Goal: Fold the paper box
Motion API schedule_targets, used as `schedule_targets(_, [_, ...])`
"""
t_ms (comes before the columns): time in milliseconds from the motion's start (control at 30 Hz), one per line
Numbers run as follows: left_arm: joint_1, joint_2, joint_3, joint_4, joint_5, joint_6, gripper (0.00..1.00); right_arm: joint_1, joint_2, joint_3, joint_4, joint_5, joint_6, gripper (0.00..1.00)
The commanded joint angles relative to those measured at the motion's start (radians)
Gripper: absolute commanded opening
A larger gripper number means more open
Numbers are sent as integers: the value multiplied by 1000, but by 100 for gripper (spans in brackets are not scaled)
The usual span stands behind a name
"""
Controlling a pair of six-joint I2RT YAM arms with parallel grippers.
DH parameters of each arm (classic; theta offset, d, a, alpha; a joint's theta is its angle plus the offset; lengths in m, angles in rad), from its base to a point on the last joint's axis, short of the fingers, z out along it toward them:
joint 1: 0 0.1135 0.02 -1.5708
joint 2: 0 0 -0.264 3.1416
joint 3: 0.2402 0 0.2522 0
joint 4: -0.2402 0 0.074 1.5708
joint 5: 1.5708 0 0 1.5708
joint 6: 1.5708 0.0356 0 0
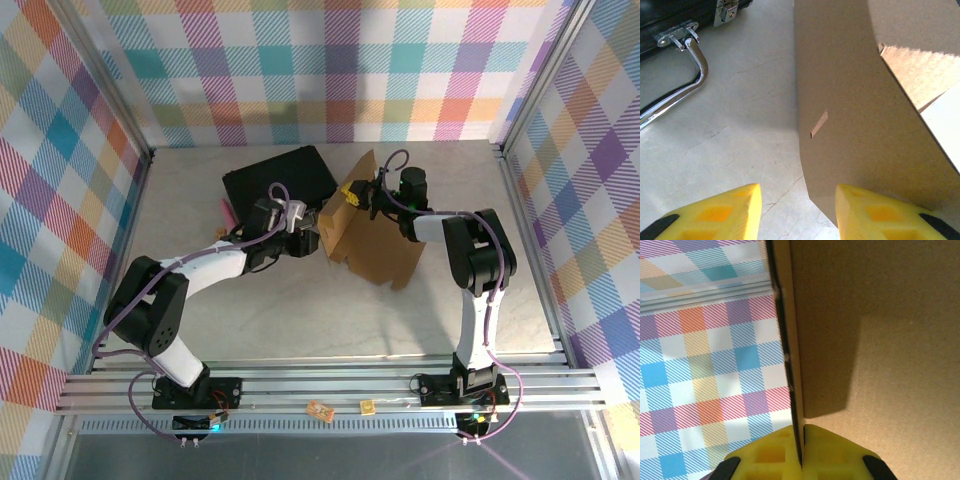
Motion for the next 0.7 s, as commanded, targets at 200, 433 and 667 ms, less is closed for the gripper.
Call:
schedule_targets(200, [-51, -65, -48, 109, 27, -3, 50, 2, 26, 36, 33, 18, 22, 0])
schedule_targets(433, [-58, -64, -46, 137, 72, 12, 53, 2, 34, 53, 26, 19, 30, 0])
schedule_targets(667, [-80, -36, -3, 130, 61, 21, 55, 2, 34, 56, 25, 20, 32, 0])
